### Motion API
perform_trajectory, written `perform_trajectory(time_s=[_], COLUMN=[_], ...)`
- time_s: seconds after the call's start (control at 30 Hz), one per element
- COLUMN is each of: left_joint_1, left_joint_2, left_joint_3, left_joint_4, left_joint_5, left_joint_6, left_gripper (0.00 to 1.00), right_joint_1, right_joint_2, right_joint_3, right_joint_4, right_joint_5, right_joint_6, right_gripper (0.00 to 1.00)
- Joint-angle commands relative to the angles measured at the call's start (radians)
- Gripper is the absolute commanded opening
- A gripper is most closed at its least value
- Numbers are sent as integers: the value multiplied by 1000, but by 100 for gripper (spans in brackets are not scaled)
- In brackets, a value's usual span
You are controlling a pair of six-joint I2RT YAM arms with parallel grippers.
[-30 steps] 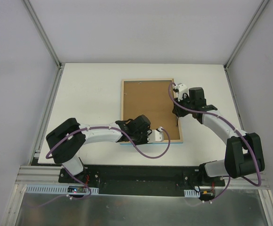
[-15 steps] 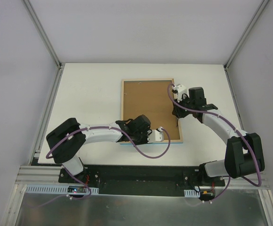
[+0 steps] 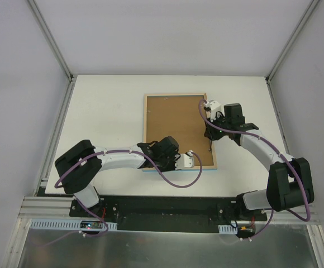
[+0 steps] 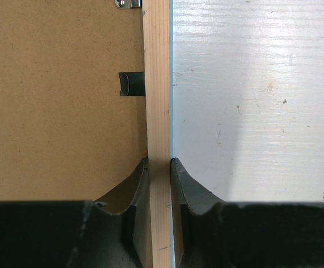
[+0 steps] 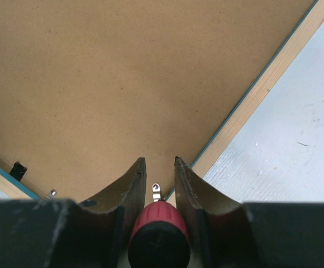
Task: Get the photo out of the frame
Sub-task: Release the photo frame item from the photo frame.
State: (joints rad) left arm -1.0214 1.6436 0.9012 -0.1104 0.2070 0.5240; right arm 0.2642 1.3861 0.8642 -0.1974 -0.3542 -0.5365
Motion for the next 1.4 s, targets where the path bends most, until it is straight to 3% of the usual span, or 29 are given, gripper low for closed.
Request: perform_trajectory(time_s=[0.0, 0.67, 1.07, 1.2, 1.37], left_joint_1=[3, 3, 3, 3, 3], left_joint_2=[45, 47, 38, 33, 24], left_joint_3=[-7, -8, -8, -10, -12], left_joint_4=[-41, -43, -43, -43, -43], left_joint_5=[-9, -8, 5, 3, -4], left_joint_6=[-10, -9, -9, -9, -7], left_gripper=[0, 0, 0, 0, 0], right_joint_1=[-3, -8, -83, -89, -97], right_joint_2=[-19, -42, -128, -134, -153], right_joint_3=[27, 22, -31, -31, -28], right_joint_4=[-31, -28, 45, 53, 81], right_joint_5=[-31, -55, -267, -249, -117], right_joint_6=[-10, -19, 32, 44, 98], right_gripper=[1, 1, 1, 1, 1])
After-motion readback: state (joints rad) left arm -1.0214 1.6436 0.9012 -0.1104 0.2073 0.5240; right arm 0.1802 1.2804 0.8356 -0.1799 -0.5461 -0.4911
